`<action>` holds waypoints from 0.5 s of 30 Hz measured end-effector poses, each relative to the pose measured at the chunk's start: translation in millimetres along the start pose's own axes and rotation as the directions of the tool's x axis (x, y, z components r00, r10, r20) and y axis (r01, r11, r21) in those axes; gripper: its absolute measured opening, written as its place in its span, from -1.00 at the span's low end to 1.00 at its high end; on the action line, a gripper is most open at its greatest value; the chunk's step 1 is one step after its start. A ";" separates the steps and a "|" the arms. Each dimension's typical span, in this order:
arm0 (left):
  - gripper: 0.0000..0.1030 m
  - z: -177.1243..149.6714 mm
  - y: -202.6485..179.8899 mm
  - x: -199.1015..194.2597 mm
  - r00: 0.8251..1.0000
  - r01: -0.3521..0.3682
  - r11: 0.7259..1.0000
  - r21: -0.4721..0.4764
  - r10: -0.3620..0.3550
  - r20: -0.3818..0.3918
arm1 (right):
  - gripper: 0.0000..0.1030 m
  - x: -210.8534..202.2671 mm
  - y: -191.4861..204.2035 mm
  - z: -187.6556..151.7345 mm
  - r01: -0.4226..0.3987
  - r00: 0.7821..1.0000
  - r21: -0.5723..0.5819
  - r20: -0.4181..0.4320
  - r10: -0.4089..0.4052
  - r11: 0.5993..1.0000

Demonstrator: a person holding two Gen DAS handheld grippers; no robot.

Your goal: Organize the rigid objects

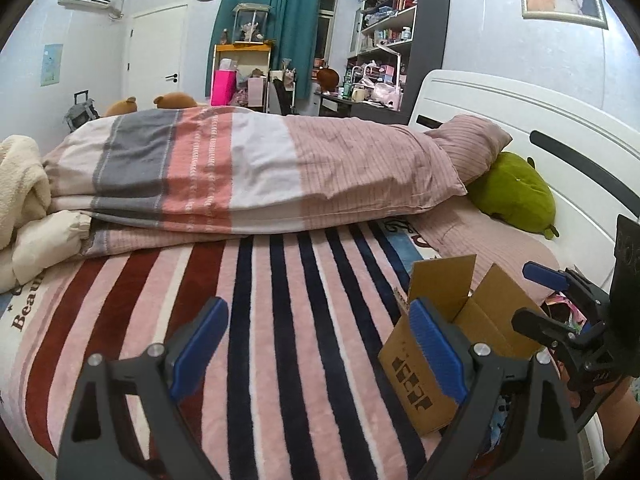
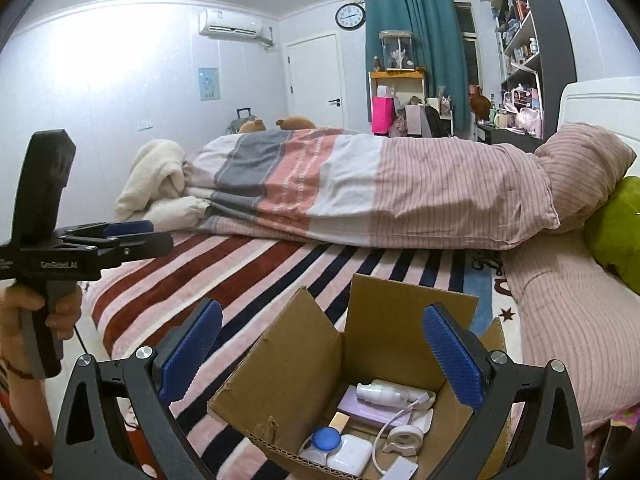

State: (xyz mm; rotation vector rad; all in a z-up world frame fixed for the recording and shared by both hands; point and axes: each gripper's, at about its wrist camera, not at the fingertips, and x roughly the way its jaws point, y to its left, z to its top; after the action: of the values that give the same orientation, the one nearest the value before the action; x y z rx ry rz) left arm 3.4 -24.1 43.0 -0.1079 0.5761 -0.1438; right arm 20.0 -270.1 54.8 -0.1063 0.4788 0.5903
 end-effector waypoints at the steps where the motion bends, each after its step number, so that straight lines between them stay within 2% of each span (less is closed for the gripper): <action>1: 0.75 -0.5 0.2 -0.2 1.000 -0.003 1.000 0.001 0.003 0.001 | 0.96 0.5 0.6 0.1 0.000 1.000 0.003 -0.001 0.000 1.000; 15: 0.75 -4.5 2.2 -2.2 1.000 -0.019 1.000 -0.004 0.019 -0.004 | 0.96 0.0 5.5 -0.3 -0.002 1.000 -0.003 0.000 0.002 1.000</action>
State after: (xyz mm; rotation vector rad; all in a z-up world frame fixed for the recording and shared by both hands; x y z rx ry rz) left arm -0.7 -21.8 40.1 -0.1056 0.5808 -0.1244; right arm 16.8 -265.6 54.7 -0.1083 0.4783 0.5929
